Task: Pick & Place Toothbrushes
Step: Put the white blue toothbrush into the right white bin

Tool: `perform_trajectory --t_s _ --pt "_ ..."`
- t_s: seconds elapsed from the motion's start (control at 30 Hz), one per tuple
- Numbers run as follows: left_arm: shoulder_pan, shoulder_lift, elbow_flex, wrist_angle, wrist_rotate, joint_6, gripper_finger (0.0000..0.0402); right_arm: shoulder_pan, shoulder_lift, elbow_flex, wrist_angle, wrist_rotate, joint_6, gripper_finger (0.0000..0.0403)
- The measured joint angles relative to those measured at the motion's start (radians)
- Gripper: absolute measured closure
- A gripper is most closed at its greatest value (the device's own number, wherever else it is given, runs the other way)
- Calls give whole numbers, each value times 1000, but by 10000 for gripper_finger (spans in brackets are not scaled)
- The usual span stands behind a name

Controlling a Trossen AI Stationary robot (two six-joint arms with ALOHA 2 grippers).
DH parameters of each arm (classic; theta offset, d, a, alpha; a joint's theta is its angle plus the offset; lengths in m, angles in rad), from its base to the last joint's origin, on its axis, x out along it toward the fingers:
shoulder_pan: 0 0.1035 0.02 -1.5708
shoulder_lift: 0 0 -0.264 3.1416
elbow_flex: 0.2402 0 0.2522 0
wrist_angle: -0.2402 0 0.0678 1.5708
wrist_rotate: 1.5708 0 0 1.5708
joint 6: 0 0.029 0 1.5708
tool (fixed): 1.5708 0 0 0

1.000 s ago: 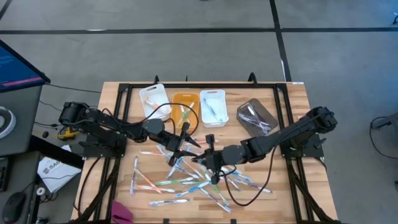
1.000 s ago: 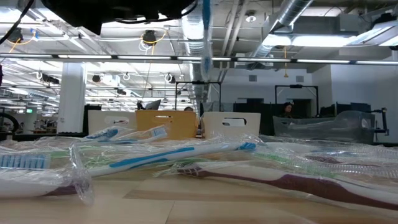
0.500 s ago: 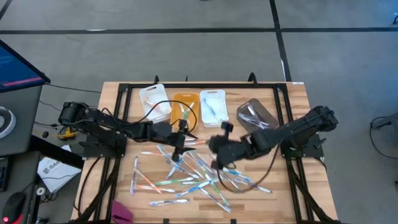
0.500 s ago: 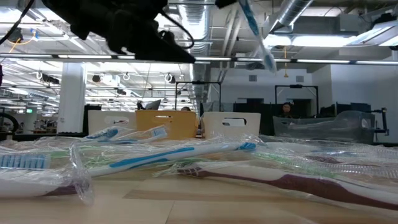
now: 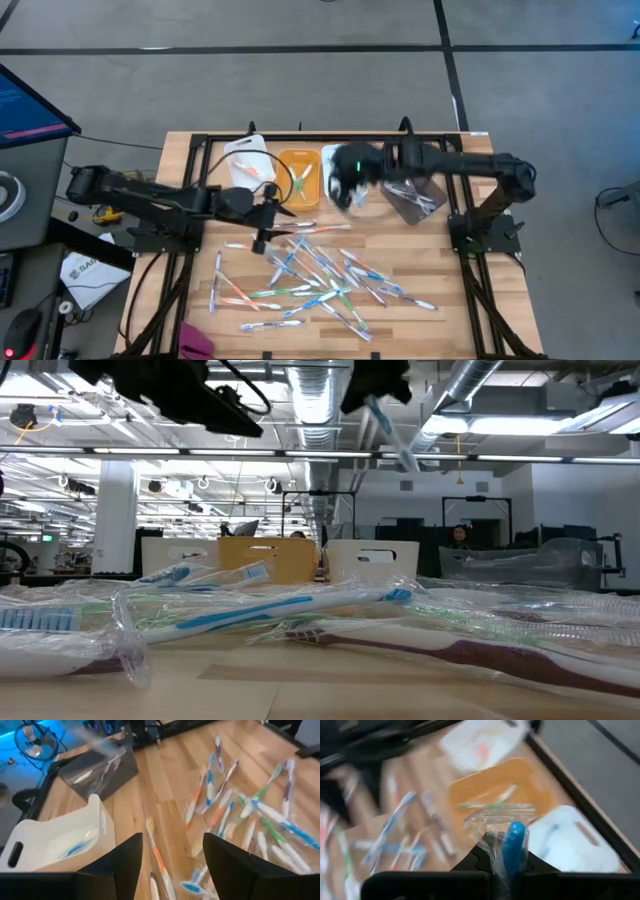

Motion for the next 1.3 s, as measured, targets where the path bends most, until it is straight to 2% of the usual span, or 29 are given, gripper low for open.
perform_trajectory --t_s 0.17,0.37,0.63,0.73,0.97,1.2,1.3 --pt "0 -81 0 -85 0 -68 202 -184 2 0 -2 -131 8 398" --pt "0 -101 0 -141 0 -92 202 -293 78 1 28 -188 8 397" --pt "0 -90 -4 -233 0 -215 202 -340 225 0 94 -206 -42 397" --pt "0 -94 -41 -236 1 -256 202 -354 258 5 95 -211 -36 397" --pt "0 -97 -111 -232 1 -310 202 -357 300 35 4 -235 -14 397" --pt "0 -97 -122 -227 1 -376 202 -342 356 41 49 -236 28 397" --pt "-1 -100 -122 -224 3 -380 202 -353 365 32 2 -248 35 397"
